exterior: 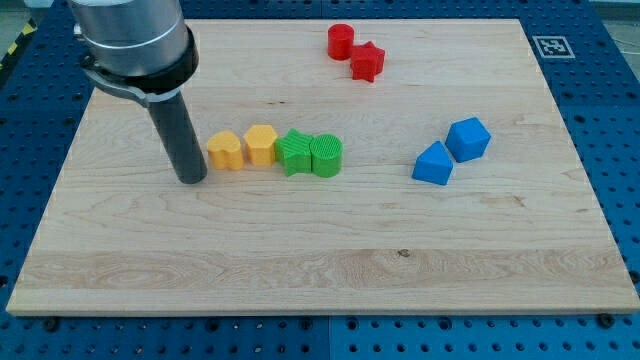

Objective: Push the yellow heart into yellow hexagon

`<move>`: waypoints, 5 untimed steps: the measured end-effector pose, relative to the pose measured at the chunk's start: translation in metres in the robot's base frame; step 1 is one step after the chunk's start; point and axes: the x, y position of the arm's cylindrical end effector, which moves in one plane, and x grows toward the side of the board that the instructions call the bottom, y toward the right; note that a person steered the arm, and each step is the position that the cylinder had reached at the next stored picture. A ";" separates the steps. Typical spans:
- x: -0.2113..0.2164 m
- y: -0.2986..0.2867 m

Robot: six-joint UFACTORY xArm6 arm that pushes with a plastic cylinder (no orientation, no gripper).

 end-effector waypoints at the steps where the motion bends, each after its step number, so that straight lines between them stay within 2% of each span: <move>1: -0.002 0.011; 4: -0.011 0.000; 5: -0.043 -0.033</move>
